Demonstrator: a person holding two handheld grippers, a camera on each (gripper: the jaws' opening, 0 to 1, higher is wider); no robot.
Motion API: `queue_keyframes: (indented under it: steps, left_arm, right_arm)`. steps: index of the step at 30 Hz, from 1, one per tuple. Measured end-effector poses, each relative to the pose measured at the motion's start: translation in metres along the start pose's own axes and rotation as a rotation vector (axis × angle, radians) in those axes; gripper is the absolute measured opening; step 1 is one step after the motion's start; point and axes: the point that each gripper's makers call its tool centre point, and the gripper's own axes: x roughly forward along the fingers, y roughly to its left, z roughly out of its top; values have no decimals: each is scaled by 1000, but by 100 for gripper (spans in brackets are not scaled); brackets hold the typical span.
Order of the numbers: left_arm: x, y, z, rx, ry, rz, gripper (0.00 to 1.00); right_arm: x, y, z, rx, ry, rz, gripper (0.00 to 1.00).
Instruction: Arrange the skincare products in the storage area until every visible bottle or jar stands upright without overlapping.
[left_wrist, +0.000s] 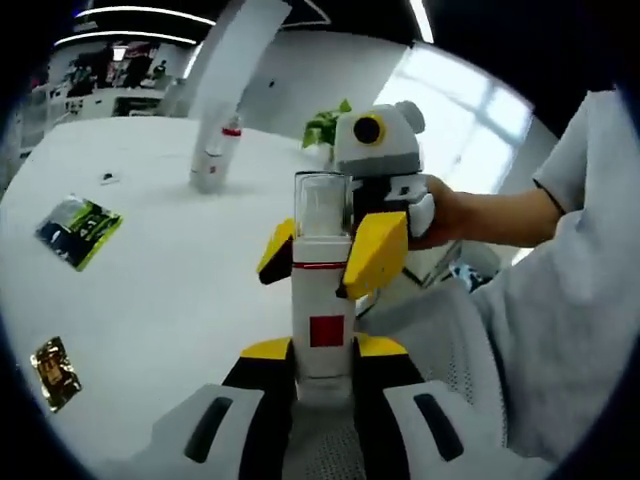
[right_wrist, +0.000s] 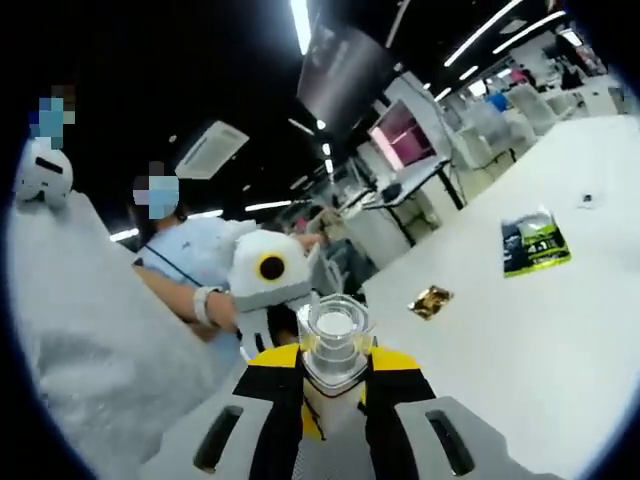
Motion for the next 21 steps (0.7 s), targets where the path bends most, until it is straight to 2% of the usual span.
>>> queue_keyframes:
  steps: [3, 5, 7, 10, 11, 13, 14, 16, 17, 19, 21]
  left_arm:
    - [3, -11, -4, -19, 21, -61, 19]
    - [3, -14, -4, -22, 18, -73, 19]
    - [3, -12, -4, -21, 20, -58, 19]
    - [0, -1, -5, -14, 32, -6, 18]
    - [-1, 5, -6, -12, 36, 29, 18]
    - [-5, 21, -7, 14, 45, 123, 18]
    - [-5, 26, -6, 16, 39, 162, 18]
    - [-9, 40, -5, 26, 41, 246, 18]
    - [-11, 46, -1, 27, 19, 292, 18]
    - [-16, 56, 2, 29, 3, 353, 18]
    - [-18, 62, 1, 37, 14, 407, 18]
  right_arm:
    - [0, 10, -4, -20, 28, 66, 17]
    - [0, 9, -3, -1, 29, 83, 17]
    - [0, 9, -3, 3, 26, 79, 18]
    - [4, -1, -3, 21, 11, 21, 19]
    - [5, -10, -4, 50, 12, -32, 19]
    - [8, -18, -5, 87, -1, -79, 18]
    - [9, -26, -4, 113, -15, -133, 18]
    - [10, -34, -3, 140, -29, -193, 17]
    - [10, -38, 0, 152, -53, -224, 16]
    - [13, -45, 5, 255, -120, -288, 16]
    - [16, -52, 5, 301, -141, -357, 15]
